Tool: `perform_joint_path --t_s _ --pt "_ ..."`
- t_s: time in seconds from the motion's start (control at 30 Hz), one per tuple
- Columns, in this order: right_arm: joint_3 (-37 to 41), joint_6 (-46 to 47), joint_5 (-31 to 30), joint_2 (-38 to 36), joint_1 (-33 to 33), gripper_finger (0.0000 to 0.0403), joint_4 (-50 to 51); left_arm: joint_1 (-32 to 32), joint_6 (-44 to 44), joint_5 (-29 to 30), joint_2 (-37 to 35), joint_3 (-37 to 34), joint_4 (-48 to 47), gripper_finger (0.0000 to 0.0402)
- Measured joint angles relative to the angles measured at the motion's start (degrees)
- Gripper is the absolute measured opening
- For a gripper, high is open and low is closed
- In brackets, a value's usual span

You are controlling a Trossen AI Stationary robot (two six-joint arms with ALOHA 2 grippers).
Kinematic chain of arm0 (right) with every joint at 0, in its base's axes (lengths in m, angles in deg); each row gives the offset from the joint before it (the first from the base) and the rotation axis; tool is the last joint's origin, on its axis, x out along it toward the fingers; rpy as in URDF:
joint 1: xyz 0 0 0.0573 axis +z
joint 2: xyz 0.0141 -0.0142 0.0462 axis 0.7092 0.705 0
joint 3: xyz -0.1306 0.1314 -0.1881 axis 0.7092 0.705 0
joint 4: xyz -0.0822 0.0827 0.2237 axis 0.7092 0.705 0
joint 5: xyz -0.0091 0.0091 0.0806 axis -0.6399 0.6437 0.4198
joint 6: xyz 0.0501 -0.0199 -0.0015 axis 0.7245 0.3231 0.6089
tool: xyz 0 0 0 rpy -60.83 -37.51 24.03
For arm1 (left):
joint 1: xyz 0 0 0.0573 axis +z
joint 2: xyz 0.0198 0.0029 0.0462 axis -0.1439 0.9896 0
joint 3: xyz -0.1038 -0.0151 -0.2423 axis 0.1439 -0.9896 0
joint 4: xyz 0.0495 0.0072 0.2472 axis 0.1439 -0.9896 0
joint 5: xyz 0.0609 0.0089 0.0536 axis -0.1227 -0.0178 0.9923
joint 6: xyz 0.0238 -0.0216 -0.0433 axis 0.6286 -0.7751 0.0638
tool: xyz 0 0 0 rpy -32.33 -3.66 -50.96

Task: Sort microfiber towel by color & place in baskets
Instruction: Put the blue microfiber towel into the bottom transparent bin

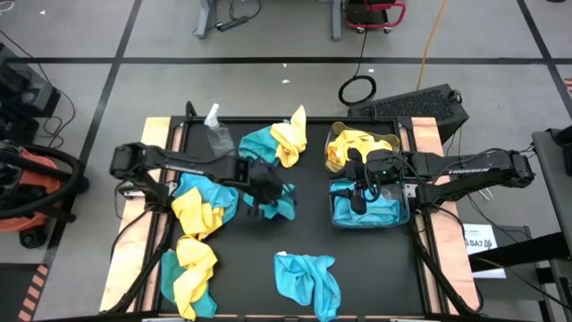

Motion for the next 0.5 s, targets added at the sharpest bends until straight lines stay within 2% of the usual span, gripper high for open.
perform_joint_path --t_s 0.13,0.3,0.4,0.5 --pt "0.0 0.0 -0.1 0.0 0.4 0.0221 0.0 -1.9 3.8 0.9 3.1 0.0 -0.4 0.0118" --pt "0.0 -0.7 -0.2 0.0 0.4 0.0221 0.0 -3.3 7.1 6.0 6.2 0.1 -0.4 0.0226" --pt "0.0 -0.9 -0.2 0.0 0.4 0.0221 0.0 -3.3 6.7 8.0 7.8 0.1 -0.3 0.0287" --pt "0.0 -1.0 -0.2 0.0 0.4 0.0221 0.0 -2.0 5.1 9.5 10.0 0.1 -1.2 0.0330"
